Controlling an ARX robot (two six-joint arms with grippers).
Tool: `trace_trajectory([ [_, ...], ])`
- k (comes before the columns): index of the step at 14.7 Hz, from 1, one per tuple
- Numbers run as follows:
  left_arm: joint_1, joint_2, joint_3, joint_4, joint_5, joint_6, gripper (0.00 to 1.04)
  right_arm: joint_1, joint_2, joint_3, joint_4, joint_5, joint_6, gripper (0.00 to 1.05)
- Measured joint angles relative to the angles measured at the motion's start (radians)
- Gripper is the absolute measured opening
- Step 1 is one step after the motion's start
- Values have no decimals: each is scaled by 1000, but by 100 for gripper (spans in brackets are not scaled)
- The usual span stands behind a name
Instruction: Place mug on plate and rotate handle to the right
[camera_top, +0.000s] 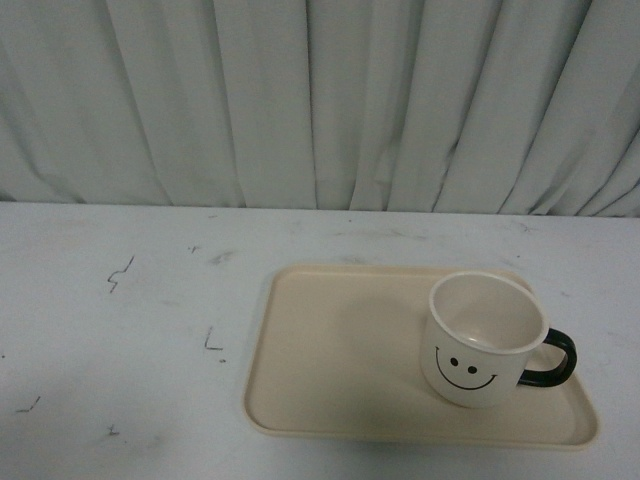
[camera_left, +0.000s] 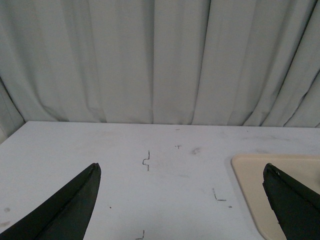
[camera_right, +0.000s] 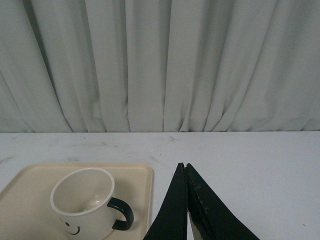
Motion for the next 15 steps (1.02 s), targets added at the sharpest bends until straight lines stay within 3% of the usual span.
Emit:
trace_trajectory([
  [12, 0, 0, 0, 0, 0, 0, 98, 0, -238, 0, -233, 0, 0, 2],
  [14, 0, 0, 0, 0, 0, 0, 98, 0, -367, 0, -414, 0, 0, 2],
  [15, 0, 0, 0, 0, -1, 0, 98, 0, -411, 0, -410, -1, 0, 2],
])
